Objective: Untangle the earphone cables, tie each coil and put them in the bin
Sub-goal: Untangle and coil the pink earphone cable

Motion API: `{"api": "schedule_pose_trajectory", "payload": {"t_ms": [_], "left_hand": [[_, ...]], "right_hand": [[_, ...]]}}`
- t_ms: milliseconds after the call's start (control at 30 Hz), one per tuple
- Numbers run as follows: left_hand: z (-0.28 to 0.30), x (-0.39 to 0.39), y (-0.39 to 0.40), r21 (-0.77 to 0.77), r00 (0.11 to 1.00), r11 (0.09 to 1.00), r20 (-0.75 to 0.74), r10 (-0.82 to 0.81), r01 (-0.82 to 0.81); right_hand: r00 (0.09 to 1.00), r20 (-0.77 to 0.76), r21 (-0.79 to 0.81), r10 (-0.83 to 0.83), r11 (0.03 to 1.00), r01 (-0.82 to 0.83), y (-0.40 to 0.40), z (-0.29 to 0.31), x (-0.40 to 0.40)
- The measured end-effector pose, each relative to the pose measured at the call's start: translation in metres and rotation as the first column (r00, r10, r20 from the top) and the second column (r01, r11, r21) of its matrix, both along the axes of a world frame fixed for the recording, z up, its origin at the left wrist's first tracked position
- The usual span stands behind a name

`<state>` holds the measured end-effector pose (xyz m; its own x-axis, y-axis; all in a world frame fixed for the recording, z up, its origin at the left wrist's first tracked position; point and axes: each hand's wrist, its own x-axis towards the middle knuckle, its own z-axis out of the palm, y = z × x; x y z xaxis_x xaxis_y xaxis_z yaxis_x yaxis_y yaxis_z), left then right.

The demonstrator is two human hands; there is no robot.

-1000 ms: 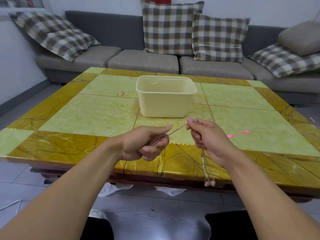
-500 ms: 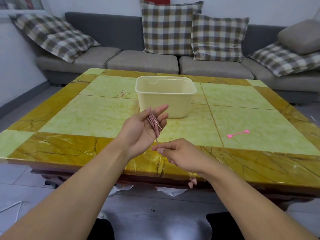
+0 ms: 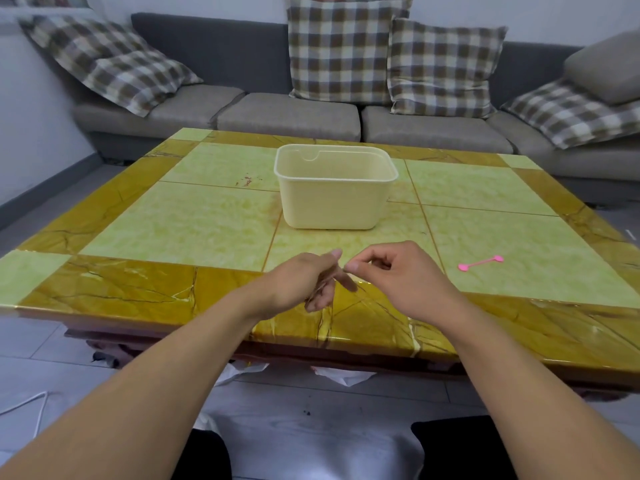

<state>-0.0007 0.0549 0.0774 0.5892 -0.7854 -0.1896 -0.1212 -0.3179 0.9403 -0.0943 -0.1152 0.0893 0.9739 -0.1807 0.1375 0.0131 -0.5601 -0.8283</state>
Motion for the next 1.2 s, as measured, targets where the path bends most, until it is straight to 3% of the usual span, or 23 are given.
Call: {"api": "schedule_pose_trajectory", "payload": {"t_ms": [100, 200, 300, 400, 633, 933, 1200], "left_hand": [[0.005, -0.002, -0.003, -0.037, 0.979, 0.998, -0.198, -0.057, 0.051], [0.006, 0.0, -0.002, -0.116, 0.944, 0.988, -0.302, -0.135, 0.104], [0.006, 0.0, 0.001, -0.143, 0.929, 0.979, -0.32, -0.184, 0.144], [0.007, -0.001, 0.001, -0.177, 0.915, 0.97, -0.338, -0.219, 0.166], [0.007, 0.0, 0.002, -0.225, 0.863, 0.949, -0.407, -0.299, 0.223], [0.009, -0.007, 0.0, -0.144, 0.844, 0.955, -0.448, -0.295, 0.257], [0.009, -0.013, -0.002, -0.066, 0.839, 0.973, -0.495, -0.225, 0.222]], "right_hand": [[0.998, 0.038, 0.122, -0.047, 0.992, 0.042, -0.001, -0.005, 0.006], [0.999, 0.038, 0.204, -0.013, 0.979, 0.005, -0.003, -0.005, 0.005], [0.998, 0.037, 0.273, 0.05, 0.96, -0.058, -0.005, -0.003, 0.002], [0.995, 0.066, 0.209, 0.075, 0.974, -0.088, -0.008, -0.001, 0.002], [0.978, 0.018, 0.28, 0.206, 0.938, -0.203, -0.011, 0.007, -0.004], [0.952, -0.054, 0.298, 0.301, 0.915, -0.272, -0.018, 0.012, -0.006], [0.946, -0.094, 0.197, 0.31, 0.937, -0.287, -0.017, 0.013, -0.006]]}}
